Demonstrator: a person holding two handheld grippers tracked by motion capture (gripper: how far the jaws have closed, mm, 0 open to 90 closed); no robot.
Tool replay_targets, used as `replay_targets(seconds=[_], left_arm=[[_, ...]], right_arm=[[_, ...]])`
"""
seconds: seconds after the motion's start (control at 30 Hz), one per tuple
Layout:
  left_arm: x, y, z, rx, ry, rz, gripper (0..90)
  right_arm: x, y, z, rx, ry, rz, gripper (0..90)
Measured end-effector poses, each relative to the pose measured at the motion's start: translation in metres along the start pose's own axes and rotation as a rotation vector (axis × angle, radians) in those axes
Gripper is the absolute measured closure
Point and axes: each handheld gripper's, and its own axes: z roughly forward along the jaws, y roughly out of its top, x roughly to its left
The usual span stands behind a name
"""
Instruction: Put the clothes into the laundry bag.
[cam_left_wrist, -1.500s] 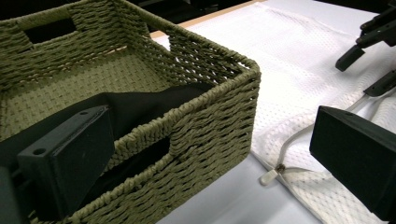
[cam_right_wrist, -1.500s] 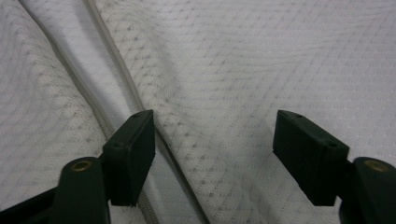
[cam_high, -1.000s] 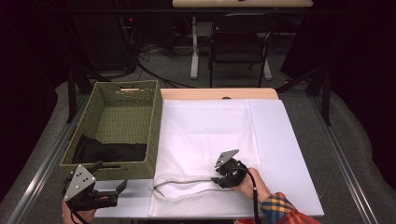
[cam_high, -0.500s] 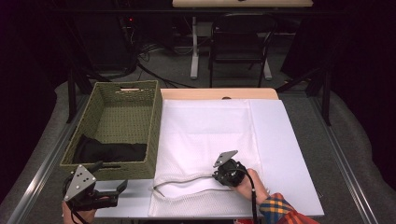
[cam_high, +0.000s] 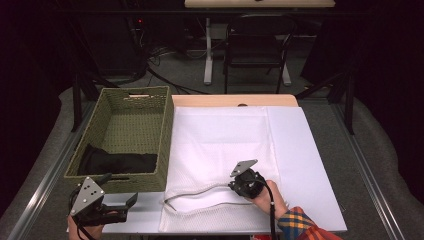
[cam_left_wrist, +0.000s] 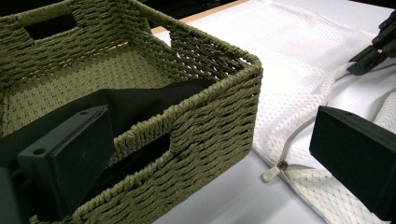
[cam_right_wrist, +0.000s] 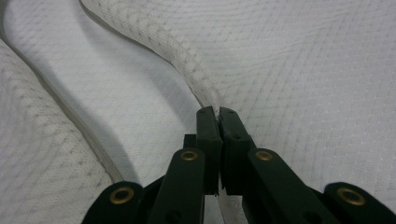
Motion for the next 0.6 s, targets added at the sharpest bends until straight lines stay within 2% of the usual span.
replay_targets(seconds=[0.6], left_arm=[[-0.001, 0.000, 0.001, -0.005, -0.019, 0.008, 0.0]], right_arm=[[-0.003, 0.008, -0.013, -0.039, -0.015, 0.020, 88.3]])
